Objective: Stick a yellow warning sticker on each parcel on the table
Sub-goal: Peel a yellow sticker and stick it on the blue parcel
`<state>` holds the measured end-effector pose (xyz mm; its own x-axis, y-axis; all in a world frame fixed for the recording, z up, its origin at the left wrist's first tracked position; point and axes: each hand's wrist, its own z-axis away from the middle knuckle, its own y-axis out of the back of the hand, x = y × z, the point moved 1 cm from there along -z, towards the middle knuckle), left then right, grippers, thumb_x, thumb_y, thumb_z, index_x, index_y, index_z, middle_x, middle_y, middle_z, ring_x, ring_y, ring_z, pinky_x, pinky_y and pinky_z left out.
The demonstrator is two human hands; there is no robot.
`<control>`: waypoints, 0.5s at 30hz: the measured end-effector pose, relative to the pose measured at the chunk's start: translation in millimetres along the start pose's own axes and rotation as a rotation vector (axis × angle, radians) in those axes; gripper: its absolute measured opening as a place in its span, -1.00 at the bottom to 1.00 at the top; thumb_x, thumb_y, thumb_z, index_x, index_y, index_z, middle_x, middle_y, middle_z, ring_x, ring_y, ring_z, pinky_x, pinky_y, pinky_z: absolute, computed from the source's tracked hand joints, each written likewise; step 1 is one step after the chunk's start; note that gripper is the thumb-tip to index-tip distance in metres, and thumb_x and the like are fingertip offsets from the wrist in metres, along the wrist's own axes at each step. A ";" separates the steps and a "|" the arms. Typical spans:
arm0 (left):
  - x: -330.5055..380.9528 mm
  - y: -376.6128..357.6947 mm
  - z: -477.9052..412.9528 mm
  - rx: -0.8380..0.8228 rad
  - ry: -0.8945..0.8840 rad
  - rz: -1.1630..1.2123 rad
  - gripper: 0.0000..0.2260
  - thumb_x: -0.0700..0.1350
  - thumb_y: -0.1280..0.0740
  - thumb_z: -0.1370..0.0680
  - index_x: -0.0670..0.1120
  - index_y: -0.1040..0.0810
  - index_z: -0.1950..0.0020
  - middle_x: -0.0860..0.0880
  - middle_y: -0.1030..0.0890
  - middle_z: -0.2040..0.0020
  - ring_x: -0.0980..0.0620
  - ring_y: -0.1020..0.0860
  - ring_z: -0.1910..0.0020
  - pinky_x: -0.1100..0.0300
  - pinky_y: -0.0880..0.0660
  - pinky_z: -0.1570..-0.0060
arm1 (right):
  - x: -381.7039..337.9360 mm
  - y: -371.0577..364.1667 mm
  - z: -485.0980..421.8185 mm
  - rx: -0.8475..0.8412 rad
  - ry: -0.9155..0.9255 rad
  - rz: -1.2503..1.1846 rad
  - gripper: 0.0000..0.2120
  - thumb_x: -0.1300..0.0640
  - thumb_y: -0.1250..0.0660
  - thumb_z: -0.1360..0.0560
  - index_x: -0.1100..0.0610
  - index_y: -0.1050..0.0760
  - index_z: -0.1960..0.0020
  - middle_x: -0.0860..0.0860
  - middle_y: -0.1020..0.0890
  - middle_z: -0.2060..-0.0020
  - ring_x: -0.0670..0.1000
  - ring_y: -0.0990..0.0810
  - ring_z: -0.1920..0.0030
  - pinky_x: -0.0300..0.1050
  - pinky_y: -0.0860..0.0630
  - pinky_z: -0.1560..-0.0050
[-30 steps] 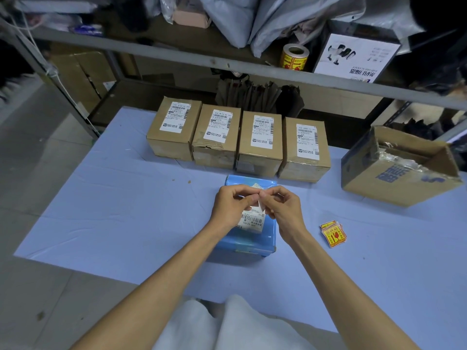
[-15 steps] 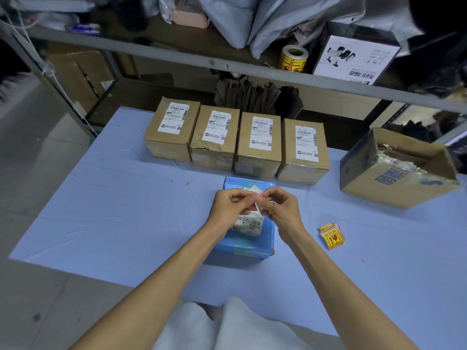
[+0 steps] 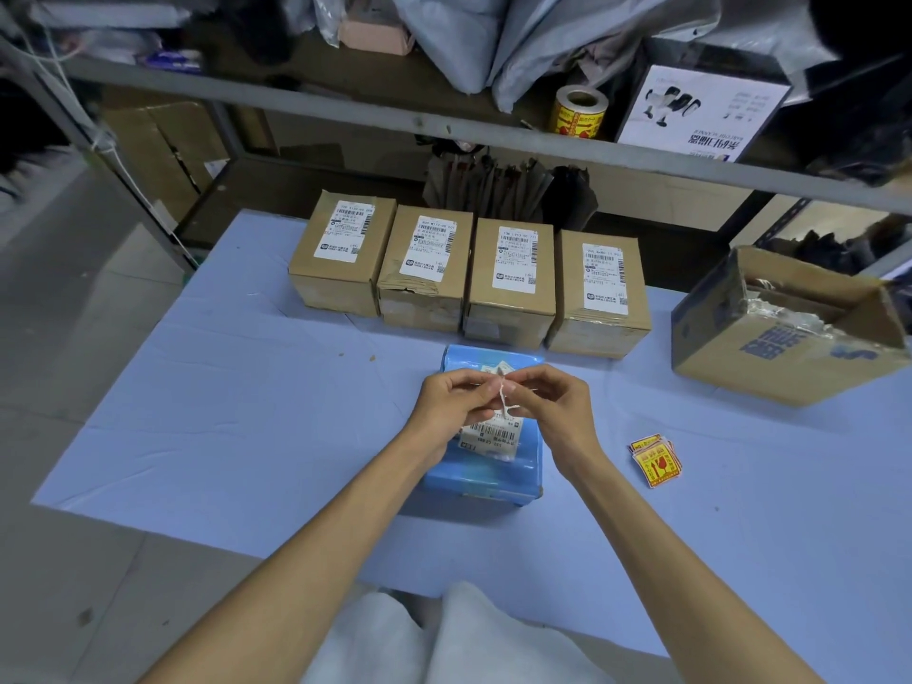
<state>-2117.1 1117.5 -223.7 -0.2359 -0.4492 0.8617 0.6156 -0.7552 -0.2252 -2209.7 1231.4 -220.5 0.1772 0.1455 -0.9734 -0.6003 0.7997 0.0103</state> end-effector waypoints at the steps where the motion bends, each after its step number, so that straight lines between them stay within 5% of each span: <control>1: -0.4 0.2 -0.2 -0.006 0.008 0.001 -0.87 -0.21 -0.38 -0.52 -0.23 -0.61 -0.03 -0.05 -0.66 0.23 0.11 -0.65 0.25 0.31 -0.60 0.13 | 0.4 -0.3 -0.1 -0.005 0.006 -0.004 -0.96 0.36 -0.45 -0.42 0.28 -0.62 0.13 0.20 -0.68 0.21 0.07 -0.68 0.23 -0.10 -0.63 0.17; 6: -2.3 -1.4 -1.7 0.008 -0.016 -0.027 -0.82 -0.25 -0.36 -0.53 -0.32 -0.57 -0.08 -0.10 -0.63 0.21 0.13 -0.64 0.29 0.34 -0.60 0.16 | 1.1 -1.9 0.5 -0.006 0.013 -0.019 -0.95 0.37 -0.42 -0.44 0.26 -0.64 0.14 0.18 -0.70 0.20 0.06 -0.69 0.19 -0.10 -0.64 0.13; 15: -2.4 -7.0 -6.1 0.099 -0.130 -0.399 -0.89 -0.13 -0.27 -0.59 -0.15 -0.56 0.02 0.02 -0.58 0.21 0.05 -0.55 0.23 0.26 -0.46 0.25 | 0.7 -5.7 2.1 -0.010 -0.048 -0.064 -0.93 0.34 -0.38 -0.49 0.34 -0.63 0.12 0.18 -0.70 0.26 0.10 -0.70 0.24 -0.11 -0.65 0.13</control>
<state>-2125.4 1121.0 -227.0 -0.3775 -0.0621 0.9239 0.5659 -0.8053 0.1771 -2204.5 1228.2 -220.8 0.2525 0.1225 -0.9598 -0.5944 0.8023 -0.0540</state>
